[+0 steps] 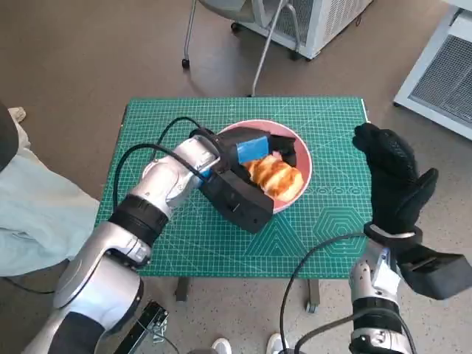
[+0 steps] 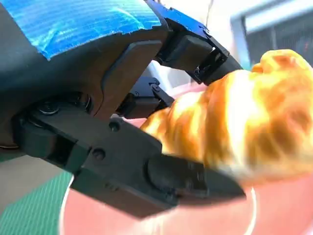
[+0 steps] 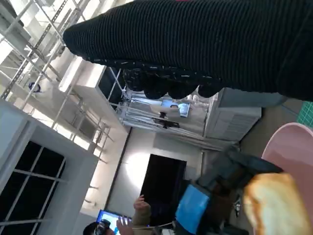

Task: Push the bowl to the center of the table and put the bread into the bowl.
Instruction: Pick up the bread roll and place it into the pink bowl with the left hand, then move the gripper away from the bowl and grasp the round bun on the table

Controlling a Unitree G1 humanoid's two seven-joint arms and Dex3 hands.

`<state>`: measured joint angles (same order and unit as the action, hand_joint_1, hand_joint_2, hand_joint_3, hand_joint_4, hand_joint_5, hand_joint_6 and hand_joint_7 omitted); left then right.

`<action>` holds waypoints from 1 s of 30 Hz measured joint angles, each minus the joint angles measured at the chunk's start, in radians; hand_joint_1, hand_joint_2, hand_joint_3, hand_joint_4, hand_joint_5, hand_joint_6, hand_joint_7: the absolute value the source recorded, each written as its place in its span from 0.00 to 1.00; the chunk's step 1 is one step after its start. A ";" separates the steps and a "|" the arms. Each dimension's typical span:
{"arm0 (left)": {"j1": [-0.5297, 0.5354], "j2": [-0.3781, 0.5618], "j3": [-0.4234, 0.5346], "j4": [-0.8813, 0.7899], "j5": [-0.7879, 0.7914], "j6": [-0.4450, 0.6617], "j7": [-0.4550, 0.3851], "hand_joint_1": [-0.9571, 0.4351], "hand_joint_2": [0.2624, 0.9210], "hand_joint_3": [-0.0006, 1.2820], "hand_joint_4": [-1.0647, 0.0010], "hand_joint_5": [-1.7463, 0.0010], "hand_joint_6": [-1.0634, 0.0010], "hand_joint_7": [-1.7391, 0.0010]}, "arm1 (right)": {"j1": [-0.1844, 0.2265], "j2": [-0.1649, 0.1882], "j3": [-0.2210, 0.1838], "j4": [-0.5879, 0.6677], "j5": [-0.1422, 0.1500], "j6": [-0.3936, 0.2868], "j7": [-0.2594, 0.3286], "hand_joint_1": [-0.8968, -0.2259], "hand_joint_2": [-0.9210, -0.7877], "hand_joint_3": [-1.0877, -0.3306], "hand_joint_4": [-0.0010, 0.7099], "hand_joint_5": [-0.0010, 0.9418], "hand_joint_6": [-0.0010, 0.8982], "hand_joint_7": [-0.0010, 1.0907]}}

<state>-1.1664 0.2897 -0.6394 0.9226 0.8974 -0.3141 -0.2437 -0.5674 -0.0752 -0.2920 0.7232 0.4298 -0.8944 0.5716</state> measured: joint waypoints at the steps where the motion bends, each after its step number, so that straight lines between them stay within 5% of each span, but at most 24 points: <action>1: 0.000 0.002 0.002 -0.005 -0.002 0.003 -0.009 0.67 0.99 0.07 0.71 0.98 0.61 0.90 | 0.000 0.000 0.000 0.000 -0.001 0.000 -0.002 0.42 0.00 0.59 0.56 0.00 0.26 0.45; 16: 0.038 0.139 0.112 -0.190 -0.128 -0.002 -0.137 0.72 0.95 0.01 0.62 0.98 0.54 0.93 | -0.001 0.016 0.023 0.000 -0.006 0.004 -0.010 0.42 0.00 0.59 0.58 0.01 0.26 0.45; 30: 0.280 0.388 0.358 -0.714 -0.224 0.207 -0.344 0.73 0.93 0.00 0.56 0.99 0.46 0.94 | -0.003 0.030 0.041 -0.001 -0.006 0.003 -0.010 0.41 0.00 0.58 0.58 0.00 0.24 0.45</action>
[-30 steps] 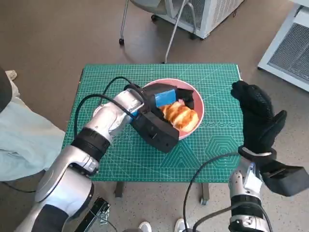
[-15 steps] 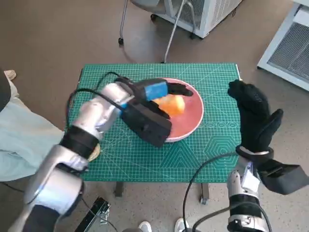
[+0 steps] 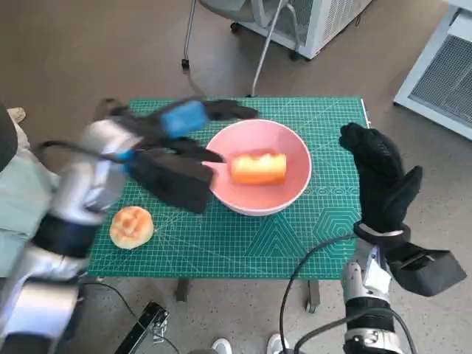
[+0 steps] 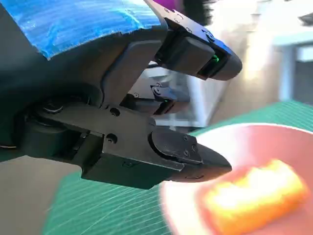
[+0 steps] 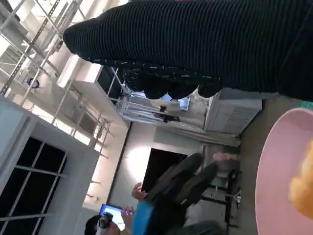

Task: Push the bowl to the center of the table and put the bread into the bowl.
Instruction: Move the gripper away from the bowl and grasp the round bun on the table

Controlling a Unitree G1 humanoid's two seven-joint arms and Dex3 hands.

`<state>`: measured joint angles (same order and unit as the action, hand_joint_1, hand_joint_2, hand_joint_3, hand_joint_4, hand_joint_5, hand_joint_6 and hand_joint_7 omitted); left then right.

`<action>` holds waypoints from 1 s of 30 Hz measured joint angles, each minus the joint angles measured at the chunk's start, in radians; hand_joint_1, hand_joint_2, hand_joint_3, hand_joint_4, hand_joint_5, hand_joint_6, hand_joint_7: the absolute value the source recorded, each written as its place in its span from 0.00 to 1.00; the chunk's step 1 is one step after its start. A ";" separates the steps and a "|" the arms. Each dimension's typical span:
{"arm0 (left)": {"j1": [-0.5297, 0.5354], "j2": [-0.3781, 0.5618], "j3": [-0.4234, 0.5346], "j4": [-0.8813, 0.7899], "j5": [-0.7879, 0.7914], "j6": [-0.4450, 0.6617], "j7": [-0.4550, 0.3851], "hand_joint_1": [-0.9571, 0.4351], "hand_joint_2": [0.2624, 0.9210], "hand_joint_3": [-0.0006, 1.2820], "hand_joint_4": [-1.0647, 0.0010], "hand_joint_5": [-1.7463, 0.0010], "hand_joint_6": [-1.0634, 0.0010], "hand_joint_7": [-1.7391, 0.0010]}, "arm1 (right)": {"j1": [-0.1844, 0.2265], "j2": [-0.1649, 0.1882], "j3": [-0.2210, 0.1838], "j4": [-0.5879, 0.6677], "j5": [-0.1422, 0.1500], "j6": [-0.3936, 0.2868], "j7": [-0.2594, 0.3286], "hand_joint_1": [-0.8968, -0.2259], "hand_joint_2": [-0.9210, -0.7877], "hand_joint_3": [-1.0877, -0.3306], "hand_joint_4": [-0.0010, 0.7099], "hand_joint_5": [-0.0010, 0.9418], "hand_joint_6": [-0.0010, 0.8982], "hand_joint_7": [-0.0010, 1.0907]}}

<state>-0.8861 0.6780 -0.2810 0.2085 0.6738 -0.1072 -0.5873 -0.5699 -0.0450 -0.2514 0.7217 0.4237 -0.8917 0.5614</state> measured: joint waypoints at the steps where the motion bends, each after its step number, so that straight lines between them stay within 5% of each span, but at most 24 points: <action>1: 0.026 0.020 0.022 -0.040 -0.013 0.018 -0.023 0.73 0.93 0.00 0.56 0.99 0.46 0.94 | 0.000 0.000 0.001 0.000 0.000 0.000 0.001 0.41 0.00 0.58 0.58 0.00 0.23 0.45; 17: 0.440 0.326 0.327 -0.453 -0.169 0.281 -0.352 0.78 0.92 0.00 0.59 1.00 0.46 0.96 | 0.003 0.005 0.018 -0.013 -0.004 0.015 0.005 0.43 0.00 0.56 0.57 0.00 0.22 0.47; 30: 0.642 0.351 0.399 -0.512 -0.225 0.329 -0.364 0.80 0.92 0.00 0.61 1.00 0.47 0.98 | 0.003 0.013 0.024 -0.014 -0.017 0.034 0.004 0.43 0.00 0.55 0.57 0.00 0.19 0.51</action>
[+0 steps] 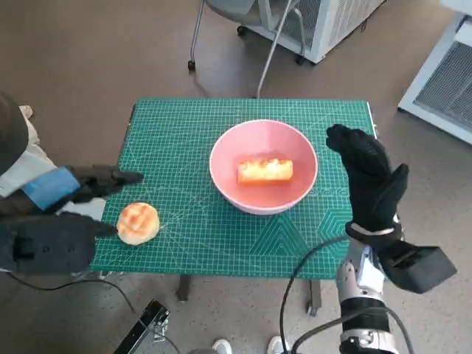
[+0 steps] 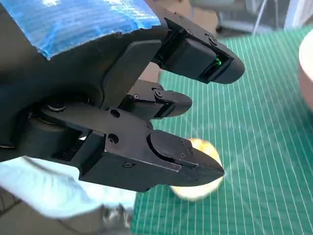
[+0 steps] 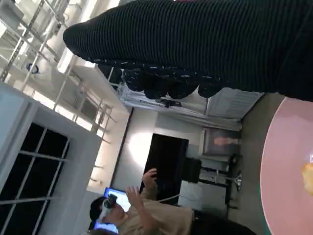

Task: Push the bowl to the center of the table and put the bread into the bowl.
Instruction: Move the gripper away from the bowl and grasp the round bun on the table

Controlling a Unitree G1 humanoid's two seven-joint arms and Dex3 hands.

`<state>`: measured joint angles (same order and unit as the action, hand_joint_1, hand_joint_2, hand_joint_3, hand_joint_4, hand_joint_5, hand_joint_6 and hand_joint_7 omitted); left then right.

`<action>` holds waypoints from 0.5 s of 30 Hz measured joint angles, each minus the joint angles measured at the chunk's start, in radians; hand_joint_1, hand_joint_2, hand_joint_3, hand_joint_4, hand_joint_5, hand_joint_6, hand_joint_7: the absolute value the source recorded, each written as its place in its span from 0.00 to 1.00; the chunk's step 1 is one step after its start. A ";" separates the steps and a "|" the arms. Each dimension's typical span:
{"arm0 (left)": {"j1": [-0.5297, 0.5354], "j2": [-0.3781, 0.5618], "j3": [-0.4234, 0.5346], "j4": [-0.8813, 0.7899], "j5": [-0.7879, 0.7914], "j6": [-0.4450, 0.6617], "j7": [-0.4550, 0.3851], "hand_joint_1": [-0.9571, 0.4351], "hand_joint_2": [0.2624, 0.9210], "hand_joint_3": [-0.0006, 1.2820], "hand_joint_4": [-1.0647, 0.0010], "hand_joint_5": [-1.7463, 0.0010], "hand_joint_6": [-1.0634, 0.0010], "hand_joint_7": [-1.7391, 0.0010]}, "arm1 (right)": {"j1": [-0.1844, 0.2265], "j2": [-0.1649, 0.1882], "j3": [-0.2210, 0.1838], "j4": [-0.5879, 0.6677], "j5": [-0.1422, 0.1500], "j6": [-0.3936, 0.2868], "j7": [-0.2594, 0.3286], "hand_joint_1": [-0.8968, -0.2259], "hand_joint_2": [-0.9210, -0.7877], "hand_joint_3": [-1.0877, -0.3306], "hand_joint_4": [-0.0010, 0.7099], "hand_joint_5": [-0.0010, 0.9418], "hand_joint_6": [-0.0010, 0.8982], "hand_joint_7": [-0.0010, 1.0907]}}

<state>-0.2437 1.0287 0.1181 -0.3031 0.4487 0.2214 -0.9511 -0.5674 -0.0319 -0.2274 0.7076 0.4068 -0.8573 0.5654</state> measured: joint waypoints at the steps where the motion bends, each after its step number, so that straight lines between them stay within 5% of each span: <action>1: 0.007 0.000 0.000 0.000 0.000 0.001 0.005 0.80 0.91 0.00 0.61 1.00 0.47 0.99 | 0.000 -0.001 0.000 -0.001 0.000 0.002 0.000 0.43 0.00 0.55 0.57 0.00 0.18 0.52; 15: 0.021 -0.023 -0.062 0.008 0.014 0.008 0.072 0.81 0.90 0.00 0.62 1.00 0.48 0.99 | 0.001 -0.001 0.005 -0.039 0.000 0.033 0.000 0.42 0.00 0.55 0.57 0.00 0.16 0.56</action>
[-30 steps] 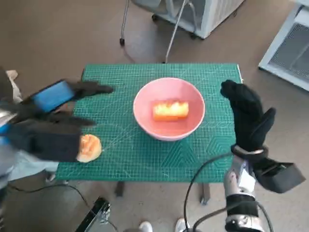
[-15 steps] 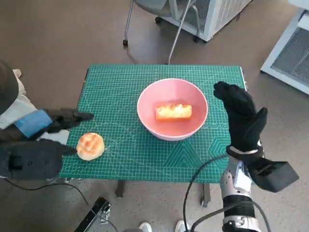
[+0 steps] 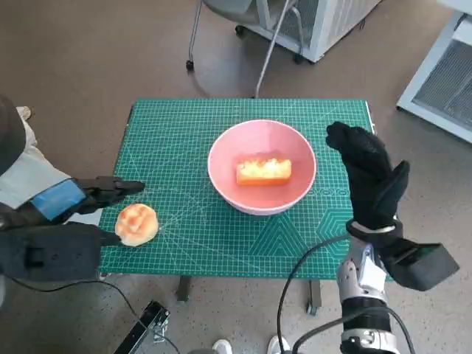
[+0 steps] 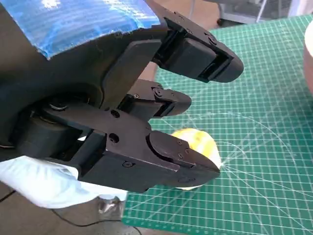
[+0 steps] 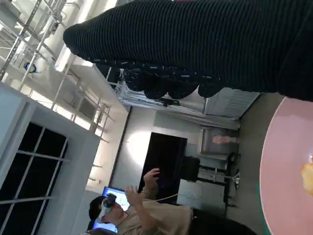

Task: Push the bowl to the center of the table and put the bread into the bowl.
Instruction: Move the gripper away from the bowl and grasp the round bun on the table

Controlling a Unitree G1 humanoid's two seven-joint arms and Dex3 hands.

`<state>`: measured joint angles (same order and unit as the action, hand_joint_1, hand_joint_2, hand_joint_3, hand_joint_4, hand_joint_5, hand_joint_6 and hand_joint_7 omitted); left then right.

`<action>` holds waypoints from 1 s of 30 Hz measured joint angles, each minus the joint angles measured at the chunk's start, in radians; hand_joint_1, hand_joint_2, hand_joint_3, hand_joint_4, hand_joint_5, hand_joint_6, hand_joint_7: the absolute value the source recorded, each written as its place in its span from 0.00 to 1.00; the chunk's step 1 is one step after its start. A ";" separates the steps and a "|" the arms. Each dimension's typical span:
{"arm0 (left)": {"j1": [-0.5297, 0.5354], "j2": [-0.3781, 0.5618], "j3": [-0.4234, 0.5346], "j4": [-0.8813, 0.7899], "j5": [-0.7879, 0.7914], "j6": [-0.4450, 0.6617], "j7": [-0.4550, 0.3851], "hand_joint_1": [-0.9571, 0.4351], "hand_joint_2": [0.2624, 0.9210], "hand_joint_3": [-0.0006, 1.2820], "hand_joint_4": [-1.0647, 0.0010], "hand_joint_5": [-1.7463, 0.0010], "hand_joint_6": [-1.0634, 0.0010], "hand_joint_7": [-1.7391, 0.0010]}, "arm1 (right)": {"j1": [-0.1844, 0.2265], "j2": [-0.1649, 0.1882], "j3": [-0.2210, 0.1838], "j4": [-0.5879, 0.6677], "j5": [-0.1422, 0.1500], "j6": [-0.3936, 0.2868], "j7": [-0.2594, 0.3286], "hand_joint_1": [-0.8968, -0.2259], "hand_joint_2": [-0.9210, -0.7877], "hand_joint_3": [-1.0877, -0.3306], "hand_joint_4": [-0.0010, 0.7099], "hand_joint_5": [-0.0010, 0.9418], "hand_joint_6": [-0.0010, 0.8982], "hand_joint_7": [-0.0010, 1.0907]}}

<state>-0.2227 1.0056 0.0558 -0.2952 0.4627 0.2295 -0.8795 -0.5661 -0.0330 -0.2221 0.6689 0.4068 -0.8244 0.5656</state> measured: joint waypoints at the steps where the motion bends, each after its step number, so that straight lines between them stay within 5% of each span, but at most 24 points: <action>1: -0.002 -0.001 -0.011 0.005 0.003 0.000 0.004 0.81 0.90 0.00 0.62 1.00 0.48 1.00 | 0.000 0.000 0.000 -0.003 0.000 0.002 0.000 0.42 0.00 0.55 0.57 0.00 0.16 0.56; 30: -0.188 -0.079 -0.344 0.419 0.224 -0.067 0.104 0.81 0.91 0.00 0.72 1.00 0.48 0.99 | 0.011 -0.013 -0.018 -0.007 0.005 0.017 0.011 0.39 0.00 0.57 0.56 0.00 0.16 0.54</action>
<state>-0.4108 0.9270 -0.2880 0.1235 0.6866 0.1621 -0.7757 -0.5552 -0.0460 -0.2402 0.6619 0.4118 -0.8075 0.5768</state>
